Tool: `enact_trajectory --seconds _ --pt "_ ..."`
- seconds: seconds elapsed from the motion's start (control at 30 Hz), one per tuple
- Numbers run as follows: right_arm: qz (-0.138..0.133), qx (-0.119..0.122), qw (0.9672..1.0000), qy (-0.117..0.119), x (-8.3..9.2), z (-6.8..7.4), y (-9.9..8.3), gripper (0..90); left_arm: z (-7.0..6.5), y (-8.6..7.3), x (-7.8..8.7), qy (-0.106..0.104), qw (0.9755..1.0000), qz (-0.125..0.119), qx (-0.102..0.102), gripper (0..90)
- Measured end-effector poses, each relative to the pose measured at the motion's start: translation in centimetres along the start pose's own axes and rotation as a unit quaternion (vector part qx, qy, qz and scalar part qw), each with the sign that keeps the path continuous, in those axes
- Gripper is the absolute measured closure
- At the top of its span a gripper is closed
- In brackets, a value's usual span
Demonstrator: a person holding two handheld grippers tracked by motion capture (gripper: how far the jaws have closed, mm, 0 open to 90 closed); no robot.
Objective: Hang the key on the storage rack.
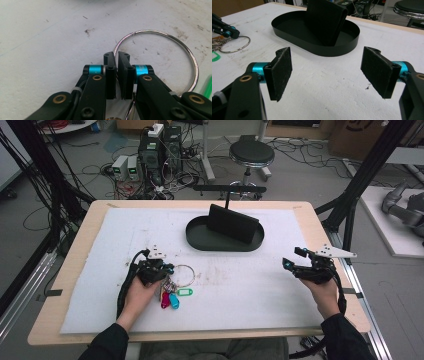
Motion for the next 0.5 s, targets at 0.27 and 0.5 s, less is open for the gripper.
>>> enact_trajectory --seconds 0.27,0.5 --pt "-0.008 -0.002 1.0000 0.002 -0.2 0.0 0.3 25.4 -0.5 0.8 1.3 -0.043 0.9978 -0.044 0.023 85.8" --pt "-0.012 0.001 0.9999 0.006 -0.5 0.3 0.6 25.5 -2.0 1.9 3.1 -0.087 0.9912 -0.100 -0.003 86.2"
Point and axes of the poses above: each handheld gripper's, and its own axes: x roughly backward along the jaws, y roughly out of its top, z roughly to its left, the point moved 7 cm from there along -x, roughly forward along the jaws, and after that the axes turned 14 degrees about x, right-handed, at the moved point
